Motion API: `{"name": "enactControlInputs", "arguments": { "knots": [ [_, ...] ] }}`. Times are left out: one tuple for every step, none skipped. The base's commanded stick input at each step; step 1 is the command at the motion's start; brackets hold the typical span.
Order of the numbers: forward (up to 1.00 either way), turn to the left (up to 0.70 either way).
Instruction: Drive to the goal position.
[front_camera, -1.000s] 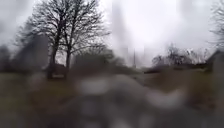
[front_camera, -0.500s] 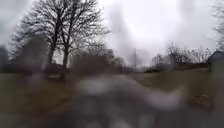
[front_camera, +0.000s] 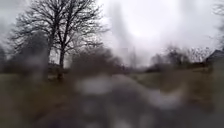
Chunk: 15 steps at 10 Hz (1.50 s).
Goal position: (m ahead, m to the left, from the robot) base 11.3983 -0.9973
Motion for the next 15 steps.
{"name": "enactControlInputs", "arguments": {
  "knots": [
    [0.85,0.00],
    [0.85,0.00],
    [0.85,0.00],
    [0.85,0.00],
    [0.85,0.00],
    [0.85,0.00],
    [0.85,0.00],
    [0.85,0.00],
    [0.85,0.00],
    [0.85,0.00],
    [0.85,0.00],
    [0.85,0.00],
    [0.85,0.00],
    [0.85,0.00],
    [0.85,0.00]
  ]
}}
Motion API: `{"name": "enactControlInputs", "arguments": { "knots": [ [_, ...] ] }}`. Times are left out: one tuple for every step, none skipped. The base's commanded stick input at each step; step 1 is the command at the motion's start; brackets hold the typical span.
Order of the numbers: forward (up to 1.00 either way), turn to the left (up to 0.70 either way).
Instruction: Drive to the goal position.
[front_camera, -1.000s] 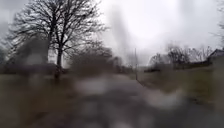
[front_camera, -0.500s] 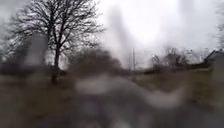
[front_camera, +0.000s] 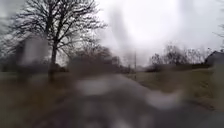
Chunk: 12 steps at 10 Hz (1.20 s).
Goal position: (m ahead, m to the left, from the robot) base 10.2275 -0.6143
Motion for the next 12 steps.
{"name": "enactControlInputs", "arguments": {
  "knots": [
    [0.85,0.00],
    [0.85,0.00],
    [0.85,0.00],
    [0.85,0.00],
    [0.85,0.00],
    [0.85,0.00],
    [0.85,0.00],
    [0.85,0.00],
    [0.85,0.00],
    [0.85,0.00],
    [0.85,0.00],
    [0.85,0.00]
  ]
}}
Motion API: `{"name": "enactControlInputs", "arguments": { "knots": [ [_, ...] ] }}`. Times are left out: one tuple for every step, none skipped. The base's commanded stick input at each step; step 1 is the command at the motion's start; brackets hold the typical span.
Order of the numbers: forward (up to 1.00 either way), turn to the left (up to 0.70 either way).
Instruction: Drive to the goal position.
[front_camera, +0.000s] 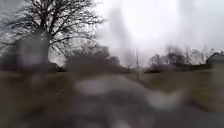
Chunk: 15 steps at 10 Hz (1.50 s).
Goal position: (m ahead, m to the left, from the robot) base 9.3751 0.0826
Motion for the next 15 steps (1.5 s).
{"name": "enactControlInputs", "arguments": {
  "knots": [
    [0.85,0.00],
    [0.85,0.00],
    [0.85,0.00],
    [0.85,0.00],
    [0.85,0.00],
    [0.85,0.00],
    [0.85,0.00],
    [0.85,0.00],
    [0.85,0.00],
    [0.85,0.00],
    [0.85,0.00],
    [0.85,0.00],
    [0.85,0.00],
    [0.85,0.00],
    [0.85,0.00]
  ]
}}
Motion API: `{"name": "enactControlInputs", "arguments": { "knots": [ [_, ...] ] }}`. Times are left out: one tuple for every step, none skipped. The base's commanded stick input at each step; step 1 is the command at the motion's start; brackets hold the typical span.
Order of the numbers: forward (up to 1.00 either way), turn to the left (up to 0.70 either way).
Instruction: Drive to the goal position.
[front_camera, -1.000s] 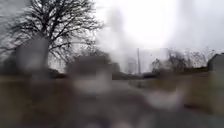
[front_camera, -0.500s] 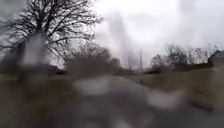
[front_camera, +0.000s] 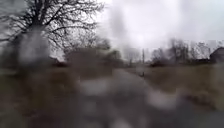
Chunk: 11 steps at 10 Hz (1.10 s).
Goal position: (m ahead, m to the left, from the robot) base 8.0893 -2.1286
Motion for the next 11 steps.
{"name": "enactControlInputs", "arguments": {
  "knots": [
    [0.85,0.00],
    [0.85,0.00],
    [0.85,0.00],
    [0.85,0.00],
    [0.85,0.00],
    [0.85,0.00],
    [0.85,0.00],
    [0.85,0.00],
    [0.85,0.00],
    [0.85,0.00],
    [0.85,0.00]
  ]
}}
